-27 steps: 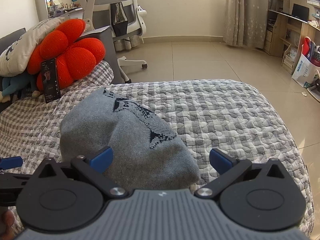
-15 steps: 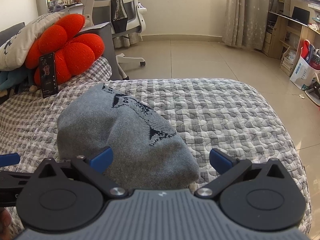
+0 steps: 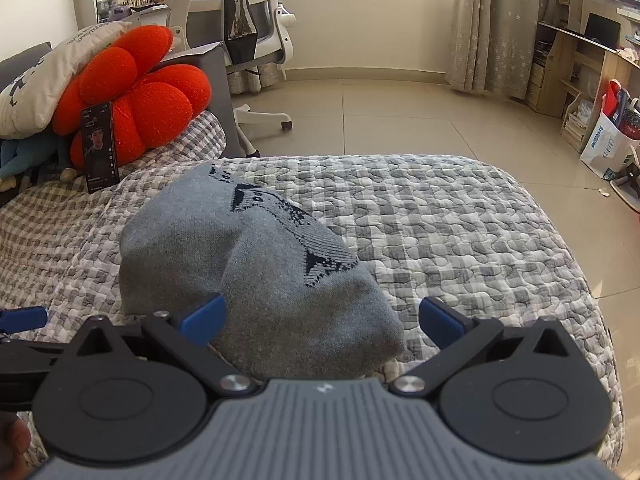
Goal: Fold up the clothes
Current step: 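Approach the crumpled grey sweatshirt with both open grippers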
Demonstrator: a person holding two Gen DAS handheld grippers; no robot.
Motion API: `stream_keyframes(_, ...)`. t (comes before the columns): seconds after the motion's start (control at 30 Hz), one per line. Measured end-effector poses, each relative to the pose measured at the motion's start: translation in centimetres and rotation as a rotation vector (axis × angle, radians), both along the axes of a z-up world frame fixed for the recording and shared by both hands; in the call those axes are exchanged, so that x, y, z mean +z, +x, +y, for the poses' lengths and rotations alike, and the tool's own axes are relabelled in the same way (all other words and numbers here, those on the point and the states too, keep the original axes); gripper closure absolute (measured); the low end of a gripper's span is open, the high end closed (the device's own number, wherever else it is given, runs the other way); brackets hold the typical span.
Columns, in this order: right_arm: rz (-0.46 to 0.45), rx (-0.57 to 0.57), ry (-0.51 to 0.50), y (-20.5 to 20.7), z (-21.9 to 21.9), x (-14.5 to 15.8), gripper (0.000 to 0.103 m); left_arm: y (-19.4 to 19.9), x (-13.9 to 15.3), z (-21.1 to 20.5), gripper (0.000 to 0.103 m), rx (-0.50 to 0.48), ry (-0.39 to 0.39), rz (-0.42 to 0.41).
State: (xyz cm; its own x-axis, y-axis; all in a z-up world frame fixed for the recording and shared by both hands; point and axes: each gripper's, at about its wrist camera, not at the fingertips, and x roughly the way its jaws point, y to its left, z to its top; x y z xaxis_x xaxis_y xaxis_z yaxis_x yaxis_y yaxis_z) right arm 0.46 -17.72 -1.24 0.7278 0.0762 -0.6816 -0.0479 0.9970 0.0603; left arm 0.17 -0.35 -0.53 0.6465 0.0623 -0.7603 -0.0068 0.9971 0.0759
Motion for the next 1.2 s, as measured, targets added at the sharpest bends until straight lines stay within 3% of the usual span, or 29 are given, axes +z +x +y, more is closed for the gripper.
stream_keyframes(1.2,0.028,0.029,0.010,0.21,0.71,-0.36,0.000,0.05,-0.30,-0.13,0.000,-0.008,0.006,0.012)
